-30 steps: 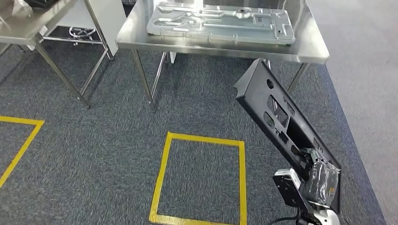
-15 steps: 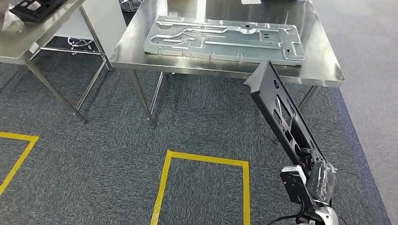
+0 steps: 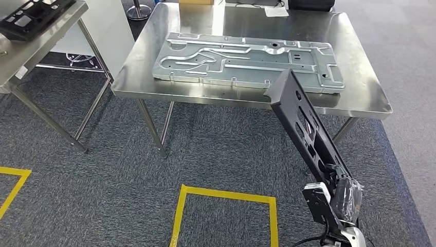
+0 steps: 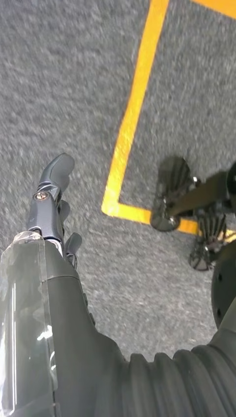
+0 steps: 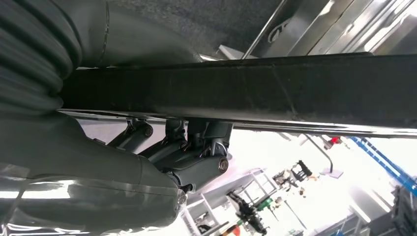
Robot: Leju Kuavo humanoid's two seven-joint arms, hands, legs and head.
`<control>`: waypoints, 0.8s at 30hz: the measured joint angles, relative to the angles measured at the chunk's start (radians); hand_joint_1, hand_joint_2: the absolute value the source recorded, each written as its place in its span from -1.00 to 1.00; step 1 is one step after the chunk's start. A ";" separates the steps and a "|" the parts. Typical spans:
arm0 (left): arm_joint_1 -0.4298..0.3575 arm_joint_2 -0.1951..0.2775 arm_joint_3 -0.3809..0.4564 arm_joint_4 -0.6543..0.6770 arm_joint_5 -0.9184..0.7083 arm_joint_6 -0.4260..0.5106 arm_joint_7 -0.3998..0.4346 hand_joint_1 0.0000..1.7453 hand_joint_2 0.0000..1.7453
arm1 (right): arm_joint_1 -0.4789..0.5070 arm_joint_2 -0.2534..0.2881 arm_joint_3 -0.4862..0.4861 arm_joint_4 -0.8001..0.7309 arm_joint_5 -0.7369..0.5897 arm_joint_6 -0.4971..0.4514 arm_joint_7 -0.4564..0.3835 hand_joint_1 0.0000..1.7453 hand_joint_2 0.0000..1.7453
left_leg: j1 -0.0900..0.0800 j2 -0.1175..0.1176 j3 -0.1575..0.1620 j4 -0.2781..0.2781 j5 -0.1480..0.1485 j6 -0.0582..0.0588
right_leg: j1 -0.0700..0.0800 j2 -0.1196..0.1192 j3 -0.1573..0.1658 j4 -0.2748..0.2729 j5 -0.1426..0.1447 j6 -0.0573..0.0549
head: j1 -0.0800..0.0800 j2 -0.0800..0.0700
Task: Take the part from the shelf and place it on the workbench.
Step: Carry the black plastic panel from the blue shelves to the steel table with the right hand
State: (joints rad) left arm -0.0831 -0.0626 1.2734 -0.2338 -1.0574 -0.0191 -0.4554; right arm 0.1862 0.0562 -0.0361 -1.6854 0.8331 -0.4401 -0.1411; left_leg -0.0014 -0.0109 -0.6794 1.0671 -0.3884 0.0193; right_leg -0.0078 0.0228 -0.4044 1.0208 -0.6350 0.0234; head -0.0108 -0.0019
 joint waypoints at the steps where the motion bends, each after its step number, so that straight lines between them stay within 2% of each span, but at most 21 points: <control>1: -0.004 0.000 0.000 0.000 0.000 -0.001 -0.001 -1.00 1.00 | -0.003 0.000 -0.001 -0.001 0.002 -0.002 -0.001 1.00 1.00 | 0.002 0.000 0.007 -0.008 -0.004 0.006 | -0.002 -0.004 -0.014 0.029 -0.017 0.005 | 0.001 0.000; 2: -0.007 -0.001 0.000 0.000 0.000 -0.004 -0.002 -1.00 1.00 | -0.006 0.000 -0.002 -0.001 0.005 -0.005 -0.002 1.00 1.00 | 0.004 0.000 0.015 -0.014 -0.009 0.010 | -0.003 -0.009 -0.045 0.082 -0.039 0.010 | 0.002 0.000; 4: -0.009 0.000 0.000 0.000 0.001 -0.010 -0.004 -1.00 1.00 | -0.010 0.001 -0.007 -0.001 0.014 -0.015 -0.002 1.00 1.00 | 0.004 0.000 0.027 -0.019 -0.023 0.015 | -0.006 -0.013 -0.142 0.221 -0.076 0.017 | 0.002 0.000; 5: -0.008 0.000 0.000 0.000 0.001 -0.013 -0.004 -1.00 1.00 | -0.010 0.001 -0.009 -0.001 0.021 -0.023 -0.001 1.00 1.00 | 0.004 -0.001 0.035 -0.019 -0.031 0.014 | -0.008 -0.013 -0.185 0.266 -0.072 0.020 | 0.002 0.000; 6: -0.007 0.000 0.000 0.000 0.001 -0.014 -0.004 -1.00 1.00 | -0.011 0.001 -0.012 -0.001 0.029 -0.035 -0.001 1.00 1.00 | 0.004 -0.001 0.045 -0.019 -0.040 0.013 | -0.010 -0.014 -0.212 0.276 -0.046 0.022 | 0.002 0.000; 7: -0.006 -0.001 0.000 0.000 0.000 -0.015 -0.004 -1.00 1.00 | -0.013 0.001 -0.015 -0.002 0.038 -0.049 0.000 1.00 1.00 | 0.005 -0.002 0.058 -0.019 -0.050 0.012 | -0.011 -0.016 -0.220 0.247 0.001 0.022 | 0.002 0.000; 8: -0.005 -0.002 0.000 0.000 -0.001 -0.016 -0.004 -1.00 1.00 | -0.016 0.001 -0.018 -0.004 0.046 -0.065 0.000 1.00 1.00 | 0.005 -0.003 0.073 -0.019 -0.060 0.009 | -0.012 -0.017 -0.212 0.188 0.060 0.022 | 0.003 0.000; 9: -0.004 -0.003 0.000 0.000 -0.002 -0.016 -0.004 -1.00 1.00 | -0.020 0.001 -0.020 -0.005 0.053 -0.082 0.000 1.00 1.00 | 0.004 -0.004 0.085 -0.020 -0.069 0.006 | -0.013 -0.018 -0.200 0.130 0.107 0.020 | 0.003 0.000; 10: -0.005 -0.003 0.000 0.000 -0.004 -0.017 -0.004 -1.00 1.00 | -0.025 0.001 -0.022 -0.010 0.060 -0.098 0.001 1.00 1.00 | 0.003 -0.006 0.093 -0.019 -0.077 0.001 | -0.011 -0.018 -0.188 0.077 0.136 0.015 | 0.003 0.000; 11: -0.007 -0.003 0.000 0.000 -0.004 -0.017 -0.004 -1.00 1.00 | -0.030 0.001 -0.024 -0.014 0.067 -0.111 0.002 1.00 1.00 | 0.002 -0.007 0.097 -0.020 -0.081 -0.004 | -0.009 -0.018 -0.181 0.047 0.147 0.009 | 0.004 0.000; 14: -0.009 -0.003 0.000 0.000 -0.006 -0.017 -0.004 -1.00 1.00 | -0.038 0.001 -0.028 -0.033 0.089 -0.154 0.004 1.00 1.00 | 0.000 -0.009 0.102 -0.029 -0.087 -0.021 | -0.008 -0.016 -0.173 0.025 0.140 -0.011 | 0.004 0.000; 16: -0.009 -0.003 0.000 0.000 -0.008 -0.017 -0.004 -1.00 1.00 | -0.044 0.002 -0.033 -0.049 0.100 -0.180 0.005 1.00 1.00 | 0.001 -0.006 0.093 0.003 -0.106 -0.031 | -0.012 -0.016 -0.158 0.014 0.137 -0.024 | 0.002 0.000; 17: -0.009 -0.003 0.000 0.000 -0.008 -0.017 -0.004 -1.00 1.00 | -0.048 0.003 -0.036 -0.057 0.104 -0.192 0.005 1.00 1.00 | 0.002 -0.004 0.071 0.049 -0.125 -0.035 | -0.014 -0.017 -0.148 0.010 0.133 -0.031 | 0.001 0.000; 19: -0.009 -0.003 0.000 0.000 -0.009 -0.016 -0.001 -1.00 1.00 | -0.054 0.004 -0.047 -0.069 0.108 -0.213 0.005 1.00 1.00 | 0.004 0.001 -0.007 0.185 -0.167 -0.039 | -0.011 -0.020 -0.133 0.009 0.121 -0.039 | -0.001 0.000; 20: -0.008 -0.004 0.000 0.000 -0.009 -0.016 0.001 -1.00 1.00 | -0.056 0.004 -0.053 -0.072 0.108 -0.222 0.005 1.00 1.00 | 0.005 0.002 -0.043 0.237 -0.173 -0.039 | -0.009 -0.020 -0.125 0.009 0.113 -0.041 | -0.001 0.000; 21: -0.006 -0.004 0.000 0.000 -0.010 -0.016 0.002 -1.00 1.00 | -0.057 0.004 -0.060 -0.074 0.109 -0.228 0.005 1.00 1.00 | 0.005 0.003 -0.066 0.257 -0.159 -0.038 | -0.008 -0.020 -0.115 0.009 0.105 -0.041 | -0.001 0.000; 22: -0.005 -0.004 0.000 0.000 -0.010 -0.016 0.004 -1.00 1.00 | -0.059 0.004 -0.066 -0.075 0.111 -0.233 0.005 1.00 1.00 | 0.005 0.003 -0.069 0.238 -0.126 -0.034 | -0.006 -0.019 -0.103 0.009 0.096 -0.041 | -0.001 0.000; 24: -0.004 -0.002 0.000 0.000 -0.012 -0.016 0.006 -1.00 1.00 | -0.066 0.004 -0.077 -0.075 0.120 -0.242 0.006 1.00 1.00 | 0.001 0.003 -0.031 0.119 -0.037 -0.021 | -0.005 -0.017 -0.078 0.007 0.076 -0.040 | 0.000 0.000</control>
State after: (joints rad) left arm -0.0870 -0.0650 1.2734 -0.2338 -1.0695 -0.0347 -0.4493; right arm 0.1207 0.0599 -0.1131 -1.7604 0.9527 -0.6825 -0.1356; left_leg -0.0008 -0.0076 -0.7101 1.1859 -0.4252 -0.0013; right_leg -0.0125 0.0061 -0.4819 1.0280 -0.5585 -0.0165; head -0.0111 -0.0019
